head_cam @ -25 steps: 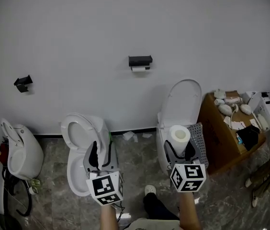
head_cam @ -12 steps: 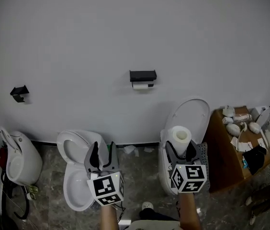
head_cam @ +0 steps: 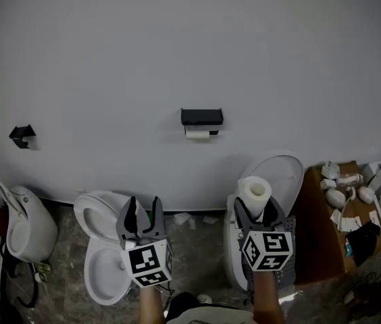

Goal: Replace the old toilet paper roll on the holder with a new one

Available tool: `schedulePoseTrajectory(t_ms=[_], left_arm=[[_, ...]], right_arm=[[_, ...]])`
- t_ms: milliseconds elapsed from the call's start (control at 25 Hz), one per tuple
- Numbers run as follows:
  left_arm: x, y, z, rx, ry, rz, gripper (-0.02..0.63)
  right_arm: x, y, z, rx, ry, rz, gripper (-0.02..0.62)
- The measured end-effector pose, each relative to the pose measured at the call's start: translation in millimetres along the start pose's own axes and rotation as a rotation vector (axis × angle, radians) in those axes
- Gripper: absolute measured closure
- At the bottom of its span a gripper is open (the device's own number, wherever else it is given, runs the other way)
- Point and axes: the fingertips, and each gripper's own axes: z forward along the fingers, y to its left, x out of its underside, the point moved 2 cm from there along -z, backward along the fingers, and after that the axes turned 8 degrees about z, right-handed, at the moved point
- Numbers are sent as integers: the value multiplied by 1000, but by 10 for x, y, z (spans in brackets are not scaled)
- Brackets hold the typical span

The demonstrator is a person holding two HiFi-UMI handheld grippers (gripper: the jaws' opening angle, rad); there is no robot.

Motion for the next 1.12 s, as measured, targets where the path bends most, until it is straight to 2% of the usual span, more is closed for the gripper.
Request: schedulePoseTrajectory(t_ms=[560, 1120], left_arm=[[206, -9, 832, 24, 32, 10, 403], [54, 106, 2276, 109, -15, 24, 403]], right_arm=[[145, -286, 732, 38, 32, 26, 287], [-205, -430, 1966, 106, -16, 14, 287]])
